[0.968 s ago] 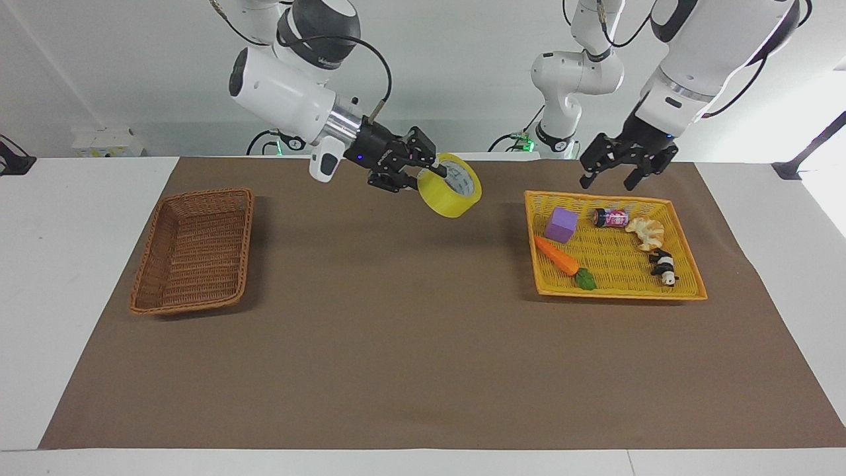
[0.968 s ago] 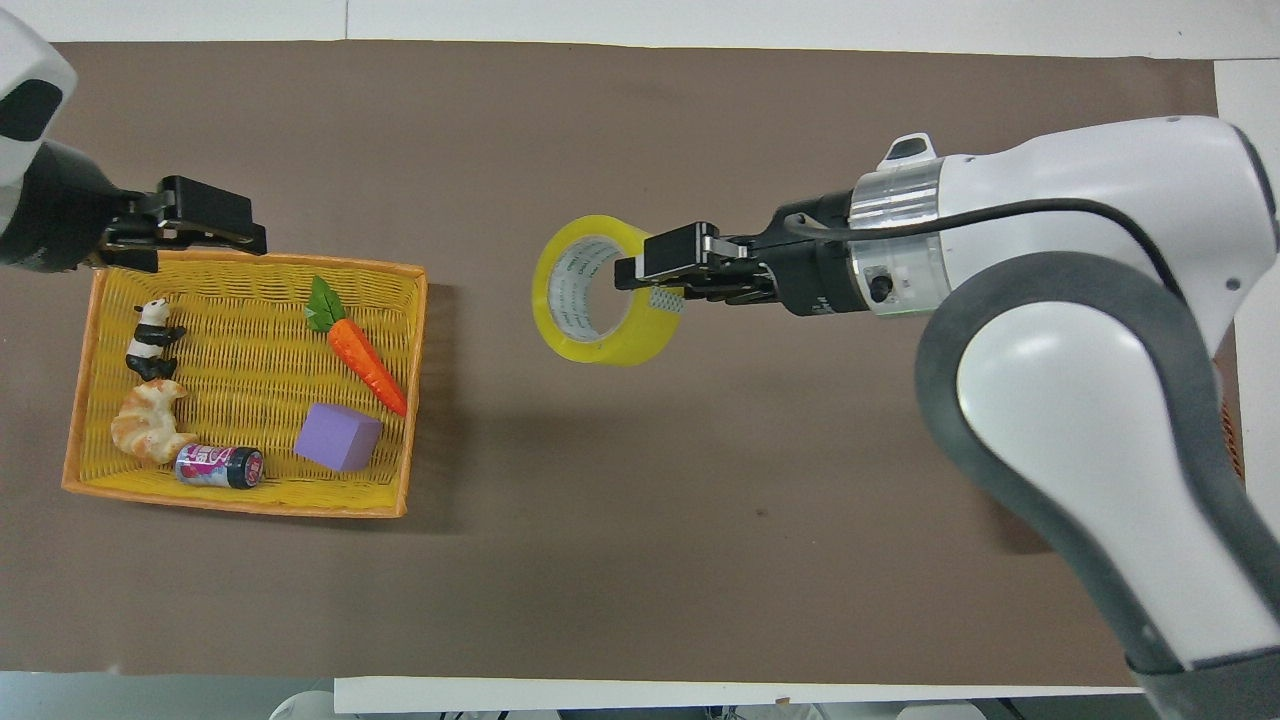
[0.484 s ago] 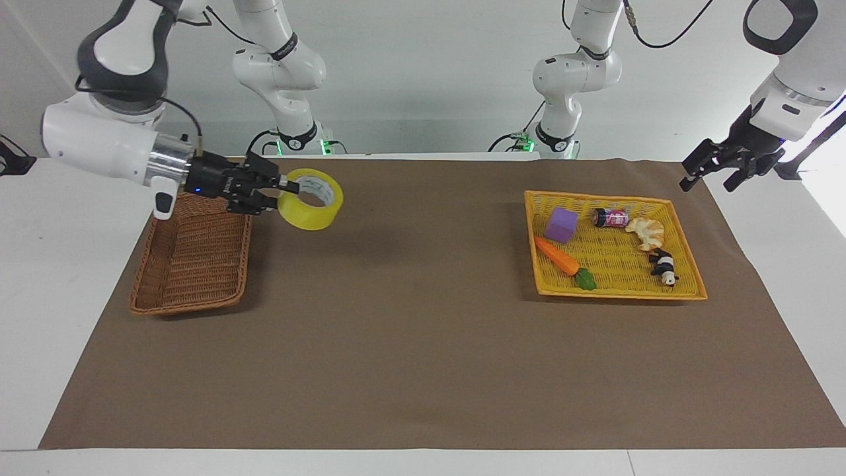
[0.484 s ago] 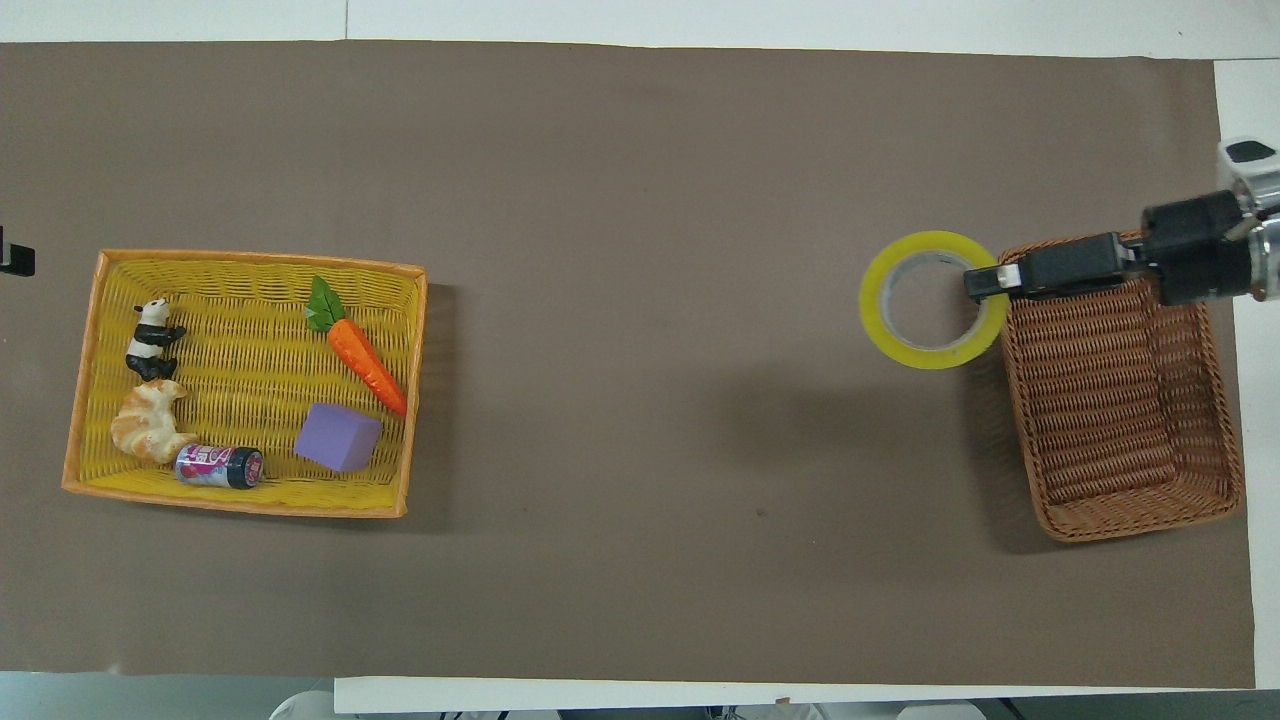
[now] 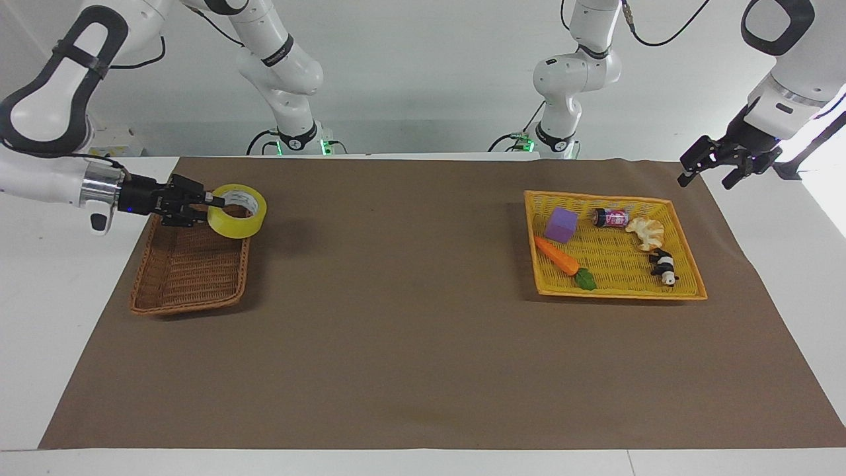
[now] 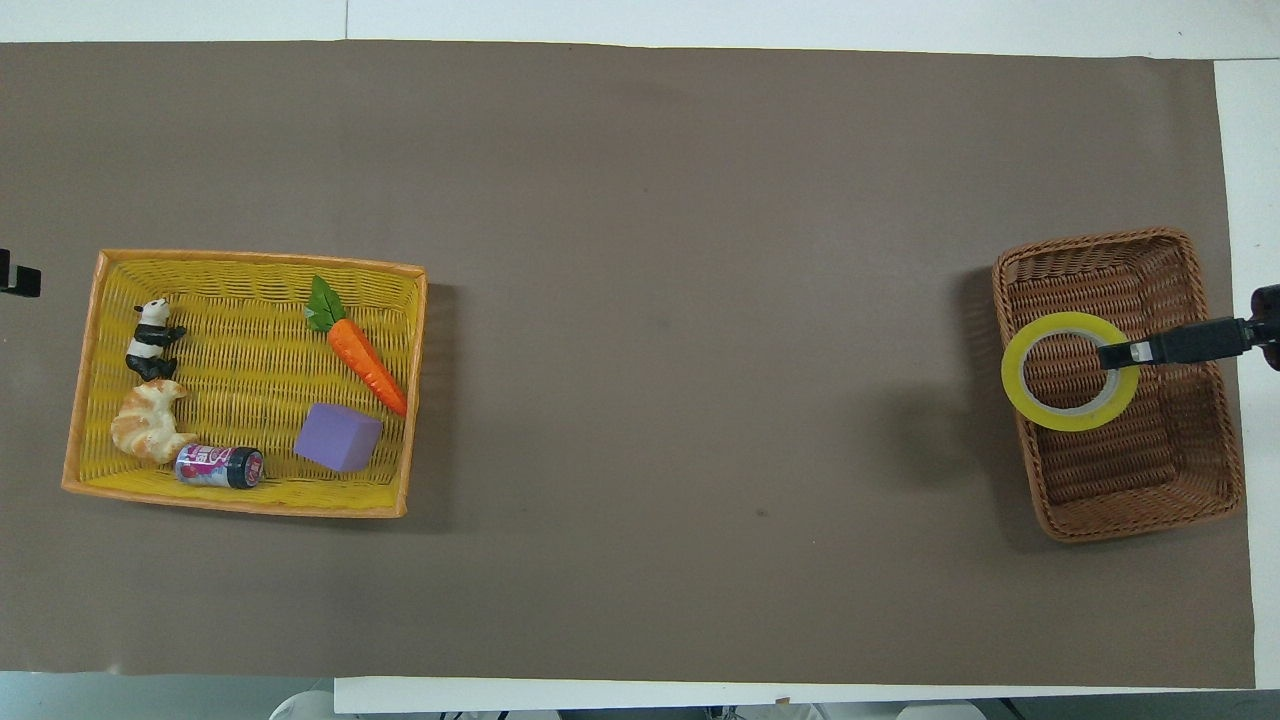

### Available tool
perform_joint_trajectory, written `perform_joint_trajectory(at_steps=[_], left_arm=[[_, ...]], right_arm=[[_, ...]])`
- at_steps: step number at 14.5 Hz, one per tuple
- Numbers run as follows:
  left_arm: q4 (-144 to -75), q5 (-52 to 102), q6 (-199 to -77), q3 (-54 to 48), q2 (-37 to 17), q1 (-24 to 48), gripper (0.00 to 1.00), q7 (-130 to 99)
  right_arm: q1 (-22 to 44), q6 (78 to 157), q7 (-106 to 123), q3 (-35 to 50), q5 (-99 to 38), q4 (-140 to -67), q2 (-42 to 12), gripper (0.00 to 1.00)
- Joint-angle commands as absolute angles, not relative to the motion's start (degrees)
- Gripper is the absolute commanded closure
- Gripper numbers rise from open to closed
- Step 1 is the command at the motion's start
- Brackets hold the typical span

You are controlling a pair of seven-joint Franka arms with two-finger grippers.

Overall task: Move tape to another basket
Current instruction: 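Carry the tape with the right gripper and lower it into the wicker basket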

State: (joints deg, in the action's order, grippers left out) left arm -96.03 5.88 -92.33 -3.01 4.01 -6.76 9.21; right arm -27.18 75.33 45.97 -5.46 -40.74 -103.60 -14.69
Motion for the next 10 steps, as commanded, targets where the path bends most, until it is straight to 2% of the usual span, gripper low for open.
perform_joint_trajectory(at_steps=[1,4,10], left_arm=[[-97.47,4.66,-92.11,-2.72,5.45,-6.42,0.01,9.58],[-97.47,4.66,-92.11,-2.72,5.45,-6.33,0.01,9.58],[-97.47,4.66,-92.11,-2.72,5.45,-6.42,0.01,9.58]], right_arm=[[-31.28,72.16,48.25,-4.39,-36.84,-98.44,-19.24,1.0],[-34.01,72.94,50.43,-4.39,-36.3,-98.09,-23.98,1.0],[-33.57,79.45,56.16,-4.39,-31.65,-98.97,-24.35,1.0]])
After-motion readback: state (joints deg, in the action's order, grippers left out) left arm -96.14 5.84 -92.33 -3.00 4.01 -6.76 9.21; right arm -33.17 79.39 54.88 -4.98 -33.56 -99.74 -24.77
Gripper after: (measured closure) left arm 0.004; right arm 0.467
